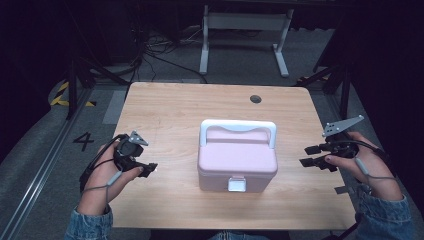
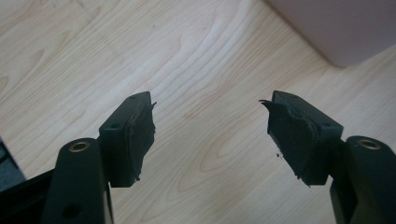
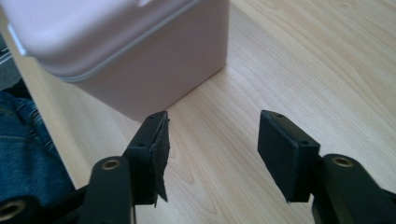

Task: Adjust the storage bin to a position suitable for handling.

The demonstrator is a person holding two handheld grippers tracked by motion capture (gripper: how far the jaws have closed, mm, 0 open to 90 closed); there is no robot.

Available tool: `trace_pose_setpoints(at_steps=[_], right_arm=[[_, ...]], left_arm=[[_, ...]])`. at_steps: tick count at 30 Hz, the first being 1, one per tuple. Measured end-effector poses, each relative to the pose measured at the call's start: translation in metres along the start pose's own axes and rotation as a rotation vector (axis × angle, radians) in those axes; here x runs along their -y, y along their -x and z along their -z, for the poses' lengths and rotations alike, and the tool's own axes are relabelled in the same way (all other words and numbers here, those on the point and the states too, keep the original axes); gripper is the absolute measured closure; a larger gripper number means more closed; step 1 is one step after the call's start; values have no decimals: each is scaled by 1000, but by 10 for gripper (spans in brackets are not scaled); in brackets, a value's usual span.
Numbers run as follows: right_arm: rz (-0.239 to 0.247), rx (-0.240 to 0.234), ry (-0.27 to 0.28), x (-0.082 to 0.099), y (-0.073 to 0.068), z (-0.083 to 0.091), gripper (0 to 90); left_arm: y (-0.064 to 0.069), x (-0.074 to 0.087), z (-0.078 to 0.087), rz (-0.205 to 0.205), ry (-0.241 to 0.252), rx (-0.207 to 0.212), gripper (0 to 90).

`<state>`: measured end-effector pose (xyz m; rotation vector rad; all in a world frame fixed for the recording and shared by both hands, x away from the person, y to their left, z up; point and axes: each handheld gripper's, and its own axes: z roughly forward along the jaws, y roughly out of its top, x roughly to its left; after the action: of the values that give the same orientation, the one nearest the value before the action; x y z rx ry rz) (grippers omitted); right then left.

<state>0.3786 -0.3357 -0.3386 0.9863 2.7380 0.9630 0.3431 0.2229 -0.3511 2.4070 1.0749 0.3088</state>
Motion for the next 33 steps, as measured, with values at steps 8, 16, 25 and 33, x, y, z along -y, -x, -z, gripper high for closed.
trace_pose_setpoints(at_steps=[8,16,25,33], right_arm=[[40,51,0,-3,-1,-1,419],[42,63,-6,-2,-1,-3,417],[34,71,-5,-1,-3,-1,413],[30,85,-16,3,-4,-2,406]], left_arm=[[8,-6,-1,-42,17,47,308],[12,-15,-4,-66,33,61,308],[16,-36,-2,-101,132,93,291],[29,-62,0,-148,172,109,288]])
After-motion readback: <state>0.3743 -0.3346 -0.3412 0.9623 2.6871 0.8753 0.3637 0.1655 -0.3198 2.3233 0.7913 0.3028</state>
